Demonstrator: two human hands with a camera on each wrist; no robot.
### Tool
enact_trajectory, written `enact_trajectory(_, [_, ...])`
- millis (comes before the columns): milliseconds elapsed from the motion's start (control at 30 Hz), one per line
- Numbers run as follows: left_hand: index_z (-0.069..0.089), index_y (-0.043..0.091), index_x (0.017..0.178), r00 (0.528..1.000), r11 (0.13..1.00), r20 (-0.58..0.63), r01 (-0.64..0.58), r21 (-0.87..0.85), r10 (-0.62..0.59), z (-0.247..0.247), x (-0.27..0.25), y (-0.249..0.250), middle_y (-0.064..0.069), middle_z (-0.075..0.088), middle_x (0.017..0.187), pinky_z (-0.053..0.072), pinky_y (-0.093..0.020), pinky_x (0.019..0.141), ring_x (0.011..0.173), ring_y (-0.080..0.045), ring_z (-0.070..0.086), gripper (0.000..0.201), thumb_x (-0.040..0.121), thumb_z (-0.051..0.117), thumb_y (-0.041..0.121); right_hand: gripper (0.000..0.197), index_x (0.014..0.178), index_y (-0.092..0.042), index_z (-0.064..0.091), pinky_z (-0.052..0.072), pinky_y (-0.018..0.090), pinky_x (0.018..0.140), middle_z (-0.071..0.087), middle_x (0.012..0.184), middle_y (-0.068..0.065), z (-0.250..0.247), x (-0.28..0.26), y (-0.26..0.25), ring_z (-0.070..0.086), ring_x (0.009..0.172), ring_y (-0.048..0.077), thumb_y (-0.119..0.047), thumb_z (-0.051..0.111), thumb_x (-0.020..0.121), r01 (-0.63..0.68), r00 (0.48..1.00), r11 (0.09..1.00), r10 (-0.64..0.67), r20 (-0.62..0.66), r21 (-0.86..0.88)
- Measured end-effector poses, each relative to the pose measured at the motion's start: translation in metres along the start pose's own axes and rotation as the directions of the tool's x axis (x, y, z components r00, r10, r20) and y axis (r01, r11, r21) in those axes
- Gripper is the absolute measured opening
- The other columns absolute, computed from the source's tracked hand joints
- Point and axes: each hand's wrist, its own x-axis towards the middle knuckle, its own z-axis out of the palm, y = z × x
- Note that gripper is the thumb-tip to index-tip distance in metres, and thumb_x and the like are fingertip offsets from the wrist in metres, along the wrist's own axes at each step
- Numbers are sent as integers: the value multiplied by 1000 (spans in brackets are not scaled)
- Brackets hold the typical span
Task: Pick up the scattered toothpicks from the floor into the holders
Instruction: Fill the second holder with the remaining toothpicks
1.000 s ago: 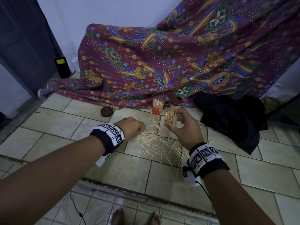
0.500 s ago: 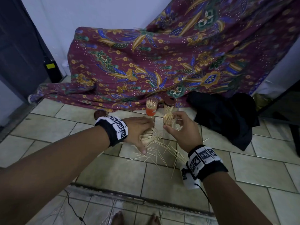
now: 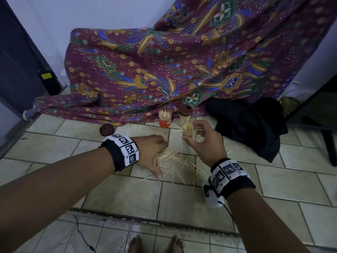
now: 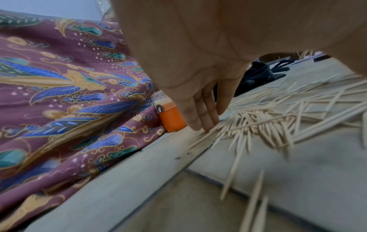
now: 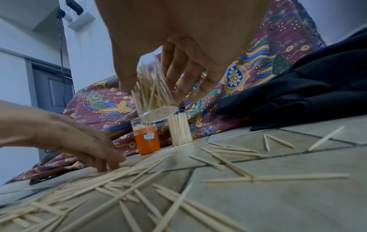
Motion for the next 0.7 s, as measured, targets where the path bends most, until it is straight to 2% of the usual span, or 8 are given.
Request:
enact_trajectory(67, [32,21,143,999,1000,-44,-2,12,2,1,-4,0,-1,43,135,40,-33,101,120,-19,41,112,55,65,83,46,112,-32,56,44,13,78,61,102,-20,2,0,-1,55,89,-7,-37,82,75,6,1000,1000,-6,-5,-8])
enact_trajectory(133, [29,20,145,999,999,-54,-3,48,5,3,-6,-2,-2,41,138,37,-35,104,124,-21,39,116,55,64,84,45,110,-33,55,47,20,82,62,101,-20,3,-1,-1,57,93,-1,-38,82,75,8,1000,1000,-8,-5,-17])
enact_trajectory(200, [25,17,147,1000,998,-25,4,58,-3,7,-8,-2,-4,37,141,36,-36,107,126,-22,38,119,56,68,81,46,112,-32,56,49,24,83,63,102,-18,5,-2,-3,59,95,1,-39,82,75,1,1000,1000,-1,6,-20])
enact_trajectory(267, [27,16,146,1000,999,-8,7,38,-6,11,-10,-1,-4,35,139,40,-37,104,124,-22,40,116,58,71,76,47,113,-31,56,49,25,83,63,103,-17,7,-2,-5,59,96,1,-40,81,75,2,1000,1000,-1,15,-22])
enact_trajectory(333, [33,14,143,1000,1000,-2,9,11,-9,13,-11,2,-4,36,134,43,-38,101,121,-21,41,105,63,72,70,46,114,-30,56,48,23,81,62,103,-17,7,-2,-6,58,95,1,-39,81,76,8,1000,1000,-7,16,-24])
enact_trajectory(433, [48,12,133,1000,1000,-8,10,-28,-10,14,-12,7,-4,42,129,45,-35,96,116,-22,47,75,76,72,54,46,114,-30,55,46,21,80,61,103,-18,8,-2,-7,57,94,0,-39,81,77,12,1000,1000,-11,15,-18])
enact_trajectory(567, [59,10,119,1000,999,-6,16,-28,-16,10,-14,10,-7,49,124,45,-33,90,111,-24,53,39,89,63,35,45,112,-31,55,47,21,81,62,105,-17,10,-3,-9,58,96,1,-38,81,76,11,1000,1000,-11,18,1])
enact_trajectory(700, [62,13,122,998,999,-43,45,22,-44,9,-14,11,-9,55,119,47,-35,89,109,-27,55,31,95,53,25,46,113,-31,55,48,22,82,62,105,-18,12,-4,-11,58,97,2,-37,82,76,12,1000,1000,-12,21,14])
